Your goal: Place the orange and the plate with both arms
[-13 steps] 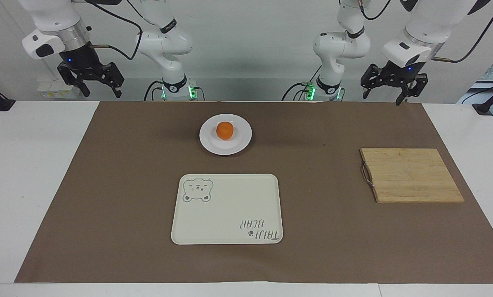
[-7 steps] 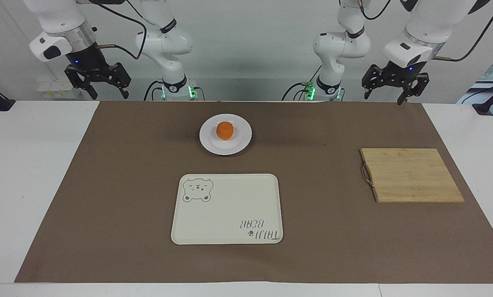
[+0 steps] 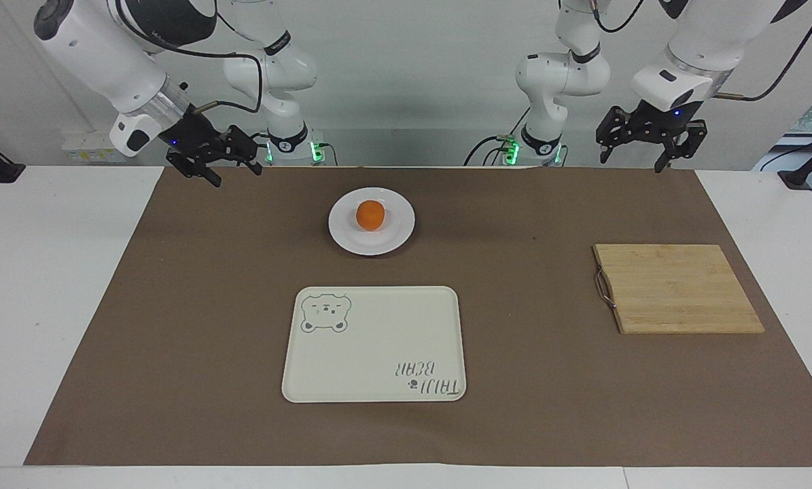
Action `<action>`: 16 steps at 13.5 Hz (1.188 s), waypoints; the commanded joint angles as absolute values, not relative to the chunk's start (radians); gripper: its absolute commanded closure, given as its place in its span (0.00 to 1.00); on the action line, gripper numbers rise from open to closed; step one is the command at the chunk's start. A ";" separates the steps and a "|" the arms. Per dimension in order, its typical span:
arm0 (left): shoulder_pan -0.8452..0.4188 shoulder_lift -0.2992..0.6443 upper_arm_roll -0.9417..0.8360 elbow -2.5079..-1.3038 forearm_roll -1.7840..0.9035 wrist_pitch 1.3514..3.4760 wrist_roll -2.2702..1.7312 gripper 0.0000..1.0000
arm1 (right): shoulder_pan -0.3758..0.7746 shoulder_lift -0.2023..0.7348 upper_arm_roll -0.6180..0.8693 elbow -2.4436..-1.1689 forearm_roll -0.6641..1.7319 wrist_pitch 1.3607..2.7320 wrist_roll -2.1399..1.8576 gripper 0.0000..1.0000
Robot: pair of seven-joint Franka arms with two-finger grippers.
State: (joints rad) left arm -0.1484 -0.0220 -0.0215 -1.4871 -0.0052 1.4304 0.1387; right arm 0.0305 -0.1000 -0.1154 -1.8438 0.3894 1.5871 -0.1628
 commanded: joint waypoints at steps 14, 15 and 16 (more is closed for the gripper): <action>-0.137 -0.049 -0.032 -1.520 0.012 1.454 0.129 0.00 | 0.072 -0.052 -0.112 -2.361 0.879 1.977 -0.609 0.00; -0.137 -0.049 -0.032 -1.520 0.012 1.453 0.127 0.00 | 0.086 -0.045 -0.113 -2.382 0.903 1.997 -0.626 0.00; -0.137 -0.049 -0.032 -1.520 0.012 1.453 0.127 0.00 | 0.092 -0.032 -0.112 -2.408 0.938 2.023 -0.656 0.00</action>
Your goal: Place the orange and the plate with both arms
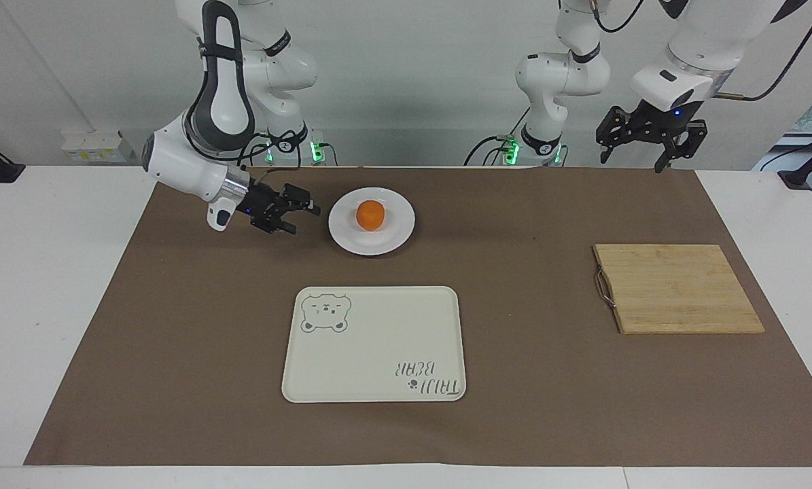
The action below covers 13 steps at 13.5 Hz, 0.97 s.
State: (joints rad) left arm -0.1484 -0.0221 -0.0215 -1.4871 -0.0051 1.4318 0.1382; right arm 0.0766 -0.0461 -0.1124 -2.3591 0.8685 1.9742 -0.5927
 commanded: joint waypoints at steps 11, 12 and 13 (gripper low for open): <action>-0.137 -0.049 -0.032 -1.520 0.012 1.453 0.127 0.00 | 0.190 0.026 -0.112 -2.523 1.158 2.100 -0.769 0.00; -0.137 -0.049 -0.032 -1.520 0.012 1.453 0.127 0.00 | 0.192 0.020 -0.112 -2.531 1.167 2.100 -0.769 0.00; -0.137 -0.049 -0.032 -1.520 0.012 1.453 0.129 0.00 | 0.202 0.015 -0.110 -2.539 1.184 2.100 -0.769 0.00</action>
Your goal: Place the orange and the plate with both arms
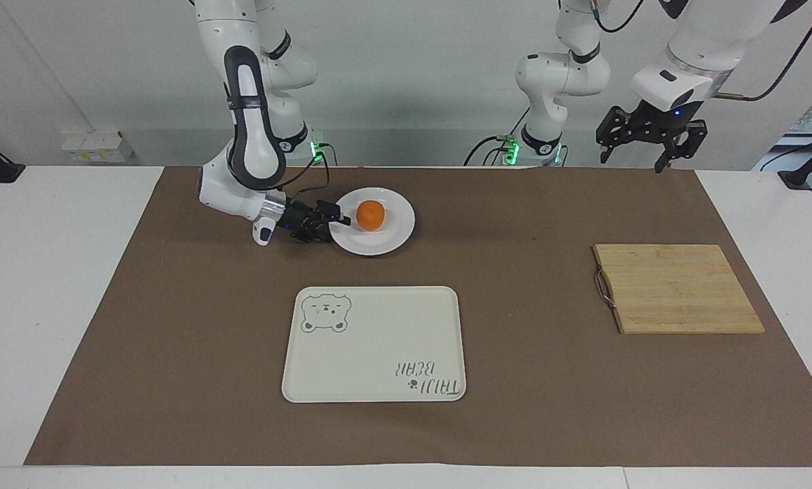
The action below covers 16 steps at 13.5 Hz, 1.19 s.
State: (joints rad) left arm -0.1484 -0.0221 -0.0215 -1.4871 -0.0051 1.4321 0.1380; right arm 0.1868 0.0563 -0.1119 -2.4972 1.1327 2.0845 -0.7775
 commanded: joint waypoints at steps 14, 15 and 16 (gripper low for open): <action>-0.137 -0.049 -0.032 -1.520 0.012 1.453 0.129 0.00 | 0.216 0.015 -0.114 -2.543 1.198 2.105 -0.772 1.00; -0.137 -0.049 -0.032 -1.520 0.012 1.454 0.129 0.00 | 0.215 0.018 -0.114 -2.537 1.198 2.105 -0.778 1.00; -0.137 -0.049 -0.032 -1.520 0.012 1.454 0.129 0.00 | 0.212 0.023 -0.114 -2.527 1.197 2.100 -0.793 1.00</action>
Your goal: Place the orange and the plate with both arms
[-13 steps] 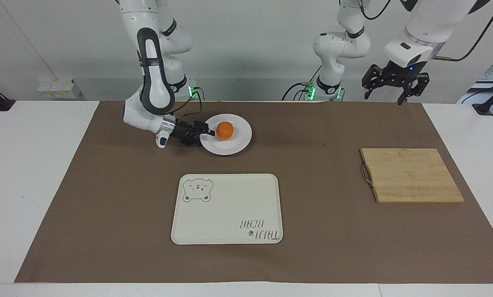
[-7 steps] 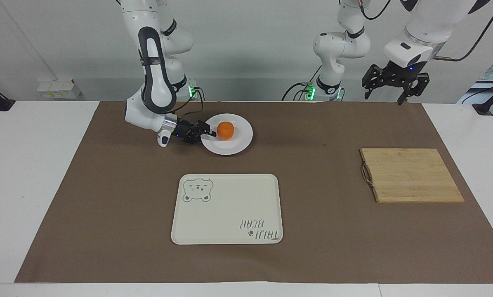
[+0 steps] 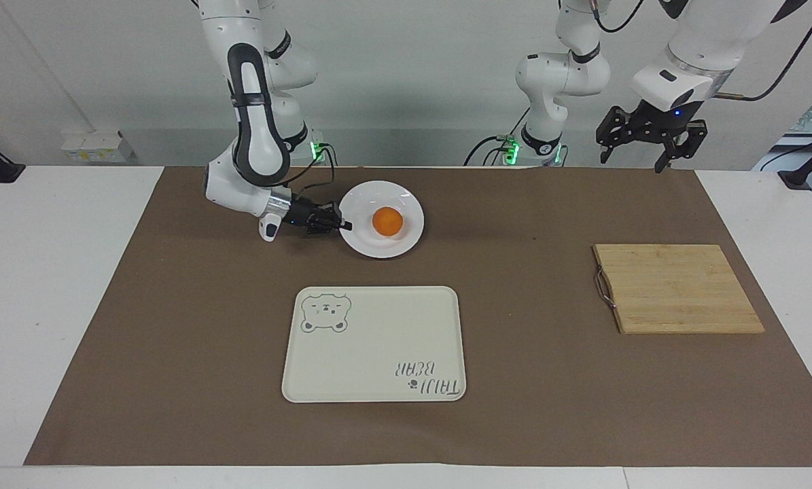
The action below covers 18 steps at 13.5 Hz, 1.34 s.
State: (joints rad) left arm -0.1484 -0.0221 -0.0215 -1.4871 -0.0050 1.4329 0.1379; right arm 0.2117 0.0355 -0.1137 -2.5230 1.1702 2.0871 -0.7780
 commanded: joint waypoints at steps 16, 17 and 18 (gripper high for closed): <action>-0.137 -0.049 -0.032 -1.520 0.012 1.453 0.129 0.00 | 0.138 0.109 -0.115 -2.195 1.201 1.942 -0.703 1.00; -0.137 -0.049 -0.032 -1.520 0.012 1.453 0.127 0.00 | 0.138 0.136 -0.117 -2.145 1.200 1.942 -0.677 1.00; -0.137 -0.049 -0.032 -1.520 0.012 1.453 0.129 0.00 | 0.138 0.171 -0.117 -2.090 1.198 1.944 -0.642 1.00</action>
State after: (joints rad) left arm -0.1484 -0.0221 -0.0215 -1.4871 -0.0050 1.4333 0.1377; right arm 0.1514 0.0893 -0.1170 -2.2061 1.1706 1.9806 -0.6897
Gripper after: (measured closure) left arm 0.000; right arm 0.960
